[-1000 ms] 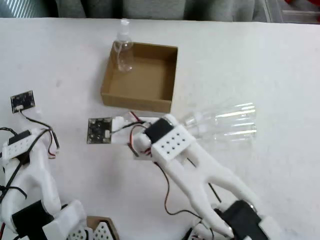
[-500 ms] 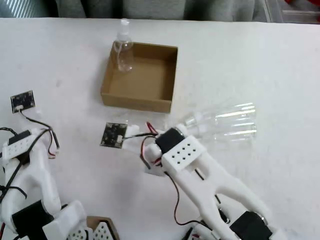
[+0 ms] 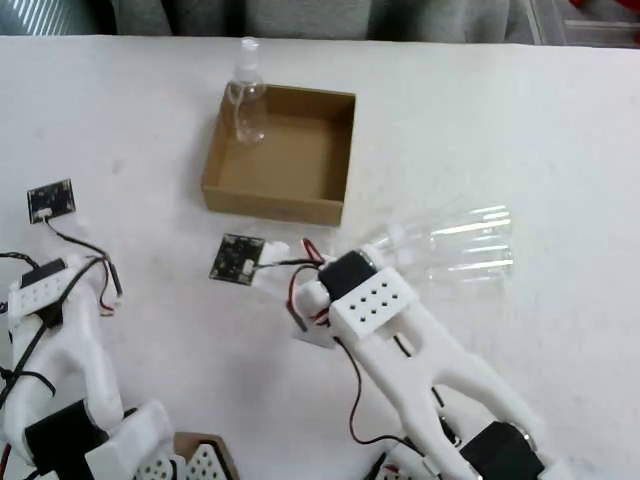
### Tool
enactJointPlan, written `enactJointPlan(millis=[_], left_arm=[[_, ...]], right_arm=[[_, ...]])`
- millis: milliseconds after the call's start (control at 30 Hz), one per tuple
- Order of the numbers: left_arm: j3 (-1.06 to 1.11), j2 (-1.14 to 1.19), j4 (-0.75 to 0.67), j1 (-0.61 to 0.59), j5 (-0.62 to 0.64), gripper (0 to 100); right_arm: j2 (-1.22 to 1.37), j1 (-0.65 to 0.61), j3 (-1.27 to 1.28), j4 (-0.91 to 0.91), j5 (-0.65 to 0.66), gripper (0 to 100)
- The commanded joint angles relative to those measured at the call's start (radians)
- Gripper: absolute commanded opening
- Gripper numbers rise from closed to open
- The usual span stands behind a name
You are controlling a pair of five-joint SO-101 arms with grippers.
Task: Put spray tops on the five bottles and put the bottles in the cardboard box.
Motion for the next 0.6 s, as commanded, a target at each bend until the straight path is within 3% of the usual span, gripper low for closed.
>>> enactJointPlan(millis=[0,567], left_arm=[[-0.003,-0.033,-0.021,0.013,-0.009,2],[-0.003,-0.033,-0.021,0.015,-0.063,2]], right_arm=[[-0.021,0.004,-0.038,-0.024,-0.011,25.7],[0.325,-0.001,-0.192,-0.068,-0.015,25.5]])
